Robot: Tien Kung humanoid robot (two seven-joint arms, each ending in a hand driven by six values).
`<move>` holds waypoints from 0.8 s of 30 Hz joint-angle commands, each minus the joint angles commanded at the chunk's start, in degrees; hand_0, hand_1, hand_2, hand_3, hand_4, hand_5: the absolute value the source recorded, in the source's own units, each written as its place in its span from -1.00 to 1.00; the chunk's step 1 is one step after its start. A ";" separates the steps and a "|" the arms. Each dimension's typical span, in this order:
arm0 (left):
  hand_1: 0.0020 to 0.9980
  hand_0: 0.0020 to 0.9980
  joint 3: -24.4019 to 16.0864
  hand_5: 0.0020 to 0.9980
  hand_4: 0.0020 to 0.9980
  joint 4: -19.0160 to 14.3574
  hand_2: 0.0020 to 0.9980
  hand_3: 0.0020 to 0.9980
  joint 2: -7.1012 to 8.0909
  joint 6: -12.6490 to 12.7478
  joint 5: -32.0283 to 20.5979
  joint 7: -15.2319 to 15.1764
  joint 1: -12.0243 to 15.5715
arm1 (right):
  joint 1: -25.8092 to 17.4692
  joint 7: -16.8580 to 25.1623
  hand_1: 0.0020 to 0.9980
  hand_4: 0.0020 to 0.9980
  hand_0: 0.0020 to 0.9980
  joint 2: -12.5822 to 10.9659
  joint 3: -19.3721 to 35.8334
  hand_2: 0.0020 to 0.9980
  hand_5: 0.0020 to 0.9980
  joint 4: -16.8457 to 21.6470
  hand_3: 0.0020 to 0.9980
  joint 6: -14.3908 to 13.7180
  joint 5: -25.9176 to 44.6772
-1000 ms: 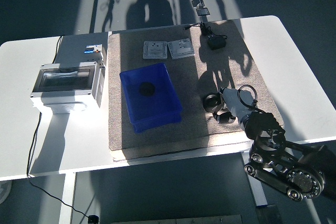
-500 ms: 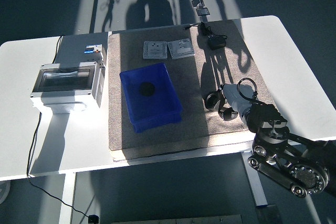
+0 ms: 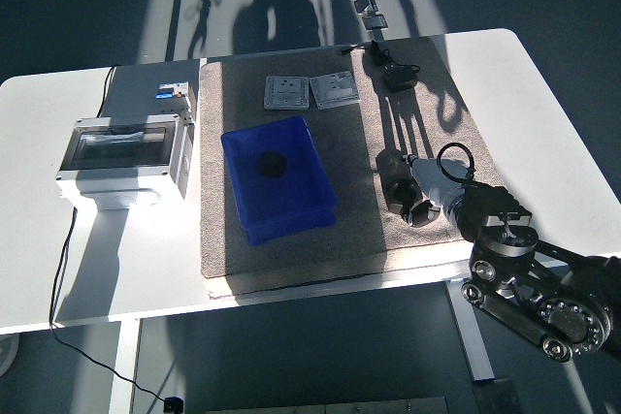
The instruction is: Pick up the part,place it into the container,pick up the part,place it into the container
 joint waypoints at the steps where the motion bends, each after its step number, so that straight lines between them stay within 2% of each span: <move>1: 0.19 0.32 -0.01 0.93 0.31 0.00 0.10 0.28 -0.02 -0.01 0.06 0.01 -0.01 | 0.08 0.00 -0.37 0.78 0.47 0.02 0.21 0.83 -0.52 0.05 1.00 -0.06 0.02; 9: 0.19 0.32 0.01 0.98 0.31 0.00 0.10 0.29 -0.10 -0.03 0.28 -0.04 -0.29 | 1.00 0.00 -0.36 0.81 0.47 0.48 -0.99 0.87 -0.51 -0.42 1.00 -1.54 0.74; 10: 0.19 0.32 0.01 0.99 0.29 0.00 0.10 0.29 -0.11 -0.02 0.29 -0.05 -0.33 | 1.10 0.00 -0.39 0.83 0.43 0.54 -1.35 0.71 -0.49 -0.58 1.00 -1.82 0.98; 15: 0.19 0.32 -0.09 0.99 0.29 0.00 0.10 0.29 -0.05 0.03 0.32 -0.07 -0.49 | 1.56 0.00 -0.39 0.83 0.43 0.66 -3.54 0.71 -0.49 -1.79 1.00 -3.60 2.94; 16: 0.19 0.32 -0.10 1.00 0.29 0.00 0.10 0.29 -0.04 0.03 0.31 -0.07 -0.51 | 1.64 0.00 -0.52 0.78 0.23 0.67 -3.90 0.28 -0.49 -2.01 0.66 -3.80 3.09; 21: 0.19 0.32 -0.20 1.00 0.29 0.00 0.10 0.29 0.07 0.00 0.41 -0.03 -0.58 | 2.12 0.00 -0.52 0.78 0.23 0.58 -5.21 0.28 -0.49 -3.05 0.66 -4.40 3.29; 22: 0.19 0.32 -0.21 0.99 0.26 0.00 0.10 0.28 0.11 -0.05 0.47 0.01 -0.60 | 2.24 0.00 -0.60 0.36 0.08 0.59 -5.50 -0.11 -0.71 -3.35 0.34 -4.78 3.18; 24: 0.19 0.32 -0.18 0.99 0.26 0.00 0.10 0.28 0.15 -0.08 0.51 0.04 -0.63 | 2.34 0.00 -0.60 0.36 0.08 0.62 -5.77 -0.11 -0.71 -3.64 0.34 -5.43 2.77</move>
